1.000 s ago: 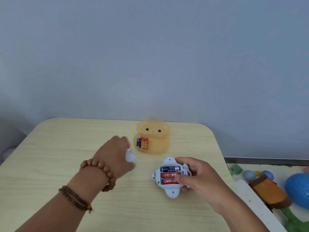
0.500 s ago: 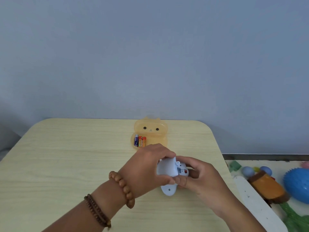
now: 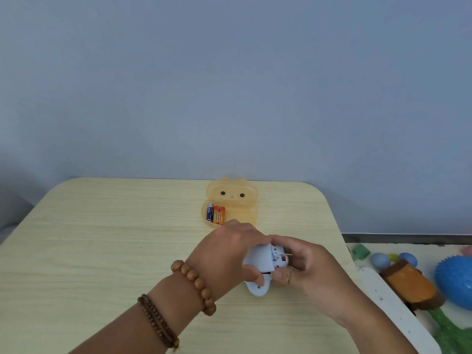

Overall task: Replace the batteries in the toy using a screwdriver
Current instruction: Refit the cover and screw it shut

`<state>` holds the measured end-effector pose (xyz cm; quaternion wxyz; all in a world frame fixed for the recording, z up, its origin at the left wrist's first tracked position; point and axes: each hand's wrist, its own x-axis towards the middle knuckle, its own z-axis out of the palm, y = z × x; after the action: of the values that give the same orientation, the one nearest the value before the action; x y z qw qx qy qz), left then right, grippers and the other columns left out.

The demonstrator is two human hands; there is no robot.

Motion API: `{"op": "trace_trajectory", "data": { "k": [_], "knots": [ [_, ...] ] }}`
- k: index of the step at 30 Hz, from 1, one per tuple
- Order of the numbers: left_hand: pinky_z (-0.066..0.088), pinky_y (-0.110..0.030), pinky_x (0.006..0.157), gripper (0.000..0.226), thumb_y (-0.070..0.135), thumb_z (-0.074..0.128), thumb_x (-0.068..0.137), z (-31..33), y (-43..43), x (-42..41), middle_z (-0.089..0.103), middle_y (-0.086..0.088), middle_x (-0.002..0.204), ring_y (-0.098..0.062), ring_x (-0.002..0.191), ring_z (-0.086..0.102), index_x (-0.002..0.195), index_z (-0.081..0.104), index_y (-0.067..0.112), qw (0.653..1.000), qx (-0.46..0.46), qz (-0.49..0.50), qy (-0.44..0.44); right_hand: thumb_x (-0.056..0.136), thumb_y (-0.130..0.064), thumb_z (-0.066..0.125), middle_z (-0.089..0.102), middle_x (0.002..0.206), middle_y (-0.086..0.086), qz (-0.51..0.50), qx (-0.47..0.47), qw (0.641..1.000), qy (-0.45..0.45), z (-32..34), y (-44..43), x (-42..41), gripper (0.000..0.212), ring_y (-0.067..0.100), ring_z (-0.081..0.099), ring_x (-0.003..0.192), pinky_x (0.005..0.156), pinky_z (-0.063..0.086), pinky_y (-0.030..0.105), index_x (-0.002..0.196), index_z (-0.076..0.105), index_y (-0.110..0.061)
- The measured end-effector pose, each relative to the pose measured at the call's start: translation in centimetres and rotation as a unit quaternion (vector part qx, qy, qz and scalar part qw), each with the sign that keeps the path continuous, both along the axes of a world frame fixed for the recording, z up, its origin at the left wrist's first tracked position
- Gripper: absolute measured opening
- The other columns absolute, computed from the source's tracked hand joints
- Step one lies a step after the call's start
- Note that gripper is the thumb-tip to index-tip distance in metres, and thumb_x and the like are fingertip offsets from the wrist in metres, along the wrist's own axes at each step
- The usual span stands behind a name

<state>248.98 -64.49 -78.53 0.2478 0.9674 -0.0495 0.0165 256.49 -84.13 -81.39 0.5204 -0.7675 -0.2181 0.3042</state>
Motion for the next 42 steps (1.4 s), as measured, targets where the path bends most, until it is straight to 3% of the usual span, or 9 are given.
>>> {"op": "trace_trajectory", "data": {
  "k": [7,11,14,18,22,28,33,39,42],
  "knots": [
    [0.044,-0.031,0.092,0.068,0.045,0.081,0.071,0.1,-0.3,0.3,0.064,0.011,0.116,-0.007,0.110,0.046,0.133,0.056,0.031,1.000,0.017,0.014,-0.001,0.092,0.009,0.063,0.072,0.125,0.001,-0.005,0.024,0.999,0.037,0.1,-0.2,-0.1,0.055,0.016,0.070,0.113,0.090,0.060,0.036,0.140,0.056,-0.018],
    [0.042,-0.029,0.093,0.067,0.045,0.082,0.070,0.1,-0.5,0.5,0.063,0.011,0.117,-0.008,0.109,0.048,0.131,0.058,0.029,1.000,0.009,0.027,-0.006,0.091,0.002,0.068,0.070,0.127,-0.008,-0.013,0.018,0.999,0.029,0.3,-0.3,-0.4,0.058,0.007,0.066,0.117,0.092,0.059,0.032,0.141,0.054,-0.026],
    [0.042,-0.029,0.094,0.065,0.044,0.081,0.072,0.1,-0.6,0.4,0.060,0.010,0.116,-0.009,0.108,0.047,0.130,0.058,0.029,0.999,0.000,0.033,-0.007,0.088,-0.011,0.076,0.066,0.128,-0.025,0.000,-0.038,0.998,-0.049,0.7,-0.8,-0.9,0.064,-0.009,0.059,0.119,0.098,0.054,0.028,0.139,0.052,-0.042],
    [0.043,-0.029,0.092,0.063,0.043,0.082,0.071,0.0,-0.6,0.3,0.059,0.011,0.112,-0.009,0.106,0.048,0.127,0.060,0.028,0.999,-0.017,0.037,-0.009,0.086,-0.012,0.076,0.071,0.111,-0.019,-0.151,-0.080,0.961,-0.219,1.1,-2.4,-1.1,0.041,-0.008,0.066,0.098,0.074,0.052,0.010,0.120,0.068,-0.033],
    [0.043,-0.031,0.092,0.063,0.043,0.082,0.071,0.1,-0.6,0.4,0.060,0.009,0.112,-0.011,0.106,0.048,0.128,0.061,0.028,0.999,-0.017,0.039,0.003,0.080,-0.031,0.082,0.065,0.106,-0.004,-0.193,-0.230,0.899,-0.318,-0.7,-3.5,-1.1,0.036,0.016,0.065,0.096,0.080,0.053,0.033,0.112,0.074,-0.018],
    [0.042,-0.031,0.094,0.067,0.044,0.081,0.072,0.2,-0.6,0.4,0.059,0.009,0.118,-0.011,0.110,0.047,0.132,0.058,0.028,0.999,-0.012,0.039,0.016,0.071,-0.020,0.089,0.064,0.092,0.000,-0.184,-0.276,0.867,-0.373,-2.9,-3.4,-1.6,0.017,0.027,0.060,0.084,0.074,0.042,0.030,0.074,0.075,-0.010],
    [0.042,-0.031,0.094,0.064,0.045,0.081,0.072,0.2,-0.7,0.4,0.060,0.009,0.117,-0.011,0.108,0.047,0.130,0.060,0.029,0.999,-0.005,0.037,0.013,0.073,0.001,0.082,0.067,0.084,0.000,-0.204,-0.258,0.867,-0.374,-3.1,-3.2,-1.5,0.021,0.026,0.060,0.078,0.070,0.040,0.030,0.060,0.070,-0.011],
    [0.042,-0.030,0.092,0.064,0.045,0.081,0.071,0.2,-0.7,0.3,0.061,0.010,0.117,-0.011,0.106,0.047,0.129,0.060,0.030,0.999,-0.007,0.041,0.008,0.093,-0.010,0.062,0.057,0.078,-0.006,-0.210,-0.243,0.886,-0.334,-2.1,-2.3,-1.4,0.025,0.021,0.054,0.078,0.065,0.040,0.033,0.072,0.055,-0.021],
    [0.040,-0.027,0.093,0.065,0.046,0.079,0.073,0.2,-0.8,0.4,0.059,0.010,0.121,-0.011,0.107,0.045,0.132,0.058,0.030,0.999,0.004,0.035,0.007,0.101,-0.017,0.051,0.064,0.072,-0.007,-0.250,-0.148,0.931,-0.220,-0.9,-1.5,-1.5,0.019,0.009,0.059,0.066,0.059,0.043,0.026,0.084,0.056,-0.024]
  ]
}}
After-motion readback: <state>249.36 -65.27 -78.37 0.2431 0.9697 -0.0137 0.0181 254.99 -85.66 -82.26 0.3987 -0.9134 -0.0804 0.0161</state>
